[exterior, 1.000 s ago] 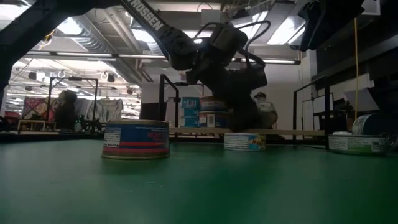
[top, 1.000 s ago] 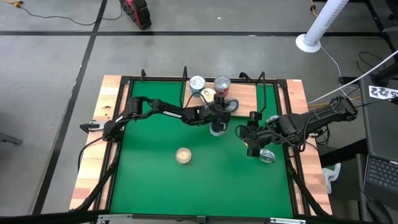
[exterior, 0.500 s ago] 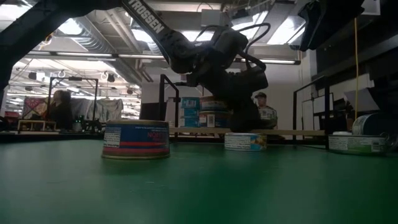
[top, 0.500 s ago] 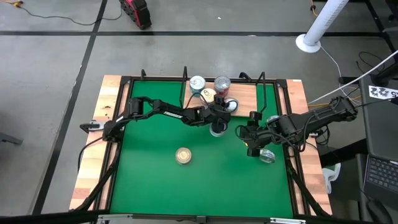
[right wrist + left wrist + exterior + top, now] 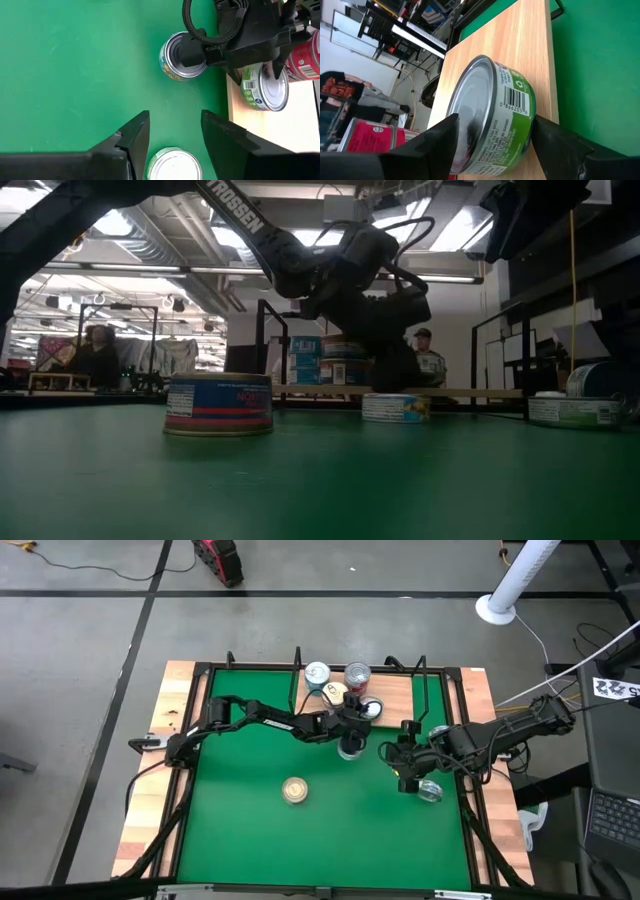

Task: Stack canned seafood by type on shelf
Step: Put the green white tuna can on the shelf

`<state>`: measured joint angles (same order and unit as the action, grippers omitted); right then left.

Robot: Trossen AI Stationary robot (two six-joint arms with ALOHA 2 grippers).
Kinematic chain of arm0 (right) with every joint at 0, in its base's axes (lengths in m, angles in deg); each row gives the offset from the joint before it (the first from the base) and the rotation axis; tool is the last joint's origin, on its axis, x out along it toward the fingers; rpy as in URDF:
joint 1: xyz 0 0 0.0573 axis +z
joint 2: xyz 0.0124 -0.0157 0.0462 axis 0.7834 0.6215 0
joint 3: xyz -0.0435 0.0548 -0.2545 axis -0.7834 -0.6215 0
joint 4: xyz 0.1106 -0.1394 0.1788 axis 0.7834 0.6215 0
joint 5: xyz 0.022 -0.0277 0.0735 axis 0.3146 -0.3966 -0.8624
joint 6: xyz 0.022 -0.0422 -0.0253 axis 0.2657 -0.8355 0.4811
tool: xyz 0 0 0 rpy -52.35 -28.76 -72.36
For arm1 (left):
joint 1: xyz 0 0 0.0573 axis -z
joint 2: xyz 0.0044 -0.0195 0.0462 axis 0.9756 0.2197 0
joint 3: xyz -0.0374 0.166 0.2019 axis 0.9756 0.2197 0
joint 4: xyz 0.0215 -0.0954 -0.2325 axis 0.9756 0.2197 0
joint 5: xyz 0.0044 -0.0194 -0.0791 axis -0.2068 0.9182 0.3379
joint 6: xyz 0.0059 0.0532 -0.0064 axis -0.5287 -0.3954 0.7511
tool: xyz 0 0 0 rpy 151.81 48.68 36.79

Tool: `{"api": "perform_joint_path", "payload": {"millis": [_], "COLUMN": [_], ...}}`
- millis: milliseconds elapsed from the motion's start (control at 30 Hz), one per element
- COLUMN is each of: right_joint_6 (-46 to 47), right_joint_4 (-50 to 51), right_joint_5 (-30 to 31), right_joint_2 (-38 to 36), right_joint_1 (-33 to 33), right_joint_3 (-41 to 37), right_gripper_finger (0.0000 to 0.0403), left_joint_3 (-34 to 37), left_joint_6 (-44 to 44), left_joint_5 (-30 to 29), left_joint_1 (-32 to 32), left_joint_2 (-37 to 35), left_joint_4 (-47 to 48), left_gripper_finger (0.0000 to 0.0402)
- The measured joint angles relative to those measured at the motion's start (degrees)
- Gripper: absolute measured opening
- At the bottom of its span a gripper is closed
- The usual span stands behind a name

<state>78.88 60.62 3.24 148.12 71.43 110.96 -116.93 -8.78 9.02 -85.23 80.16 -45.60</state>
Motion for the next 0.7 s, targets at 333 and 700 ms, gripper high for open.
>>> {"api": "perform_joint_path", "payload": {"millis": [333, 700], "right_joint_6": [0.00, 0.00], "right_joint_4": [0.05, 0.07], "right_joint_5": [-0.01, -1.53], "right_joint_2": [0.00, 0.00], "right_joint_1": [0.00, 0.00], "right_joint_3": [0.00, 0.00], "right_gripper_finger": [0.0177, 0.0177], "left_joint_3": [-1.11, -1.14], "left_joint_6": [7.27, 8.31], "left_joint_5": [-3.64, -3.66], "left_joint_1": [0.05, 0.50], "left_joint_2": [-0.33, -1.67], "left_joint_4": [-0.01, 7.10], "left_gripper_finger": [0.0239, 0.0239]}}
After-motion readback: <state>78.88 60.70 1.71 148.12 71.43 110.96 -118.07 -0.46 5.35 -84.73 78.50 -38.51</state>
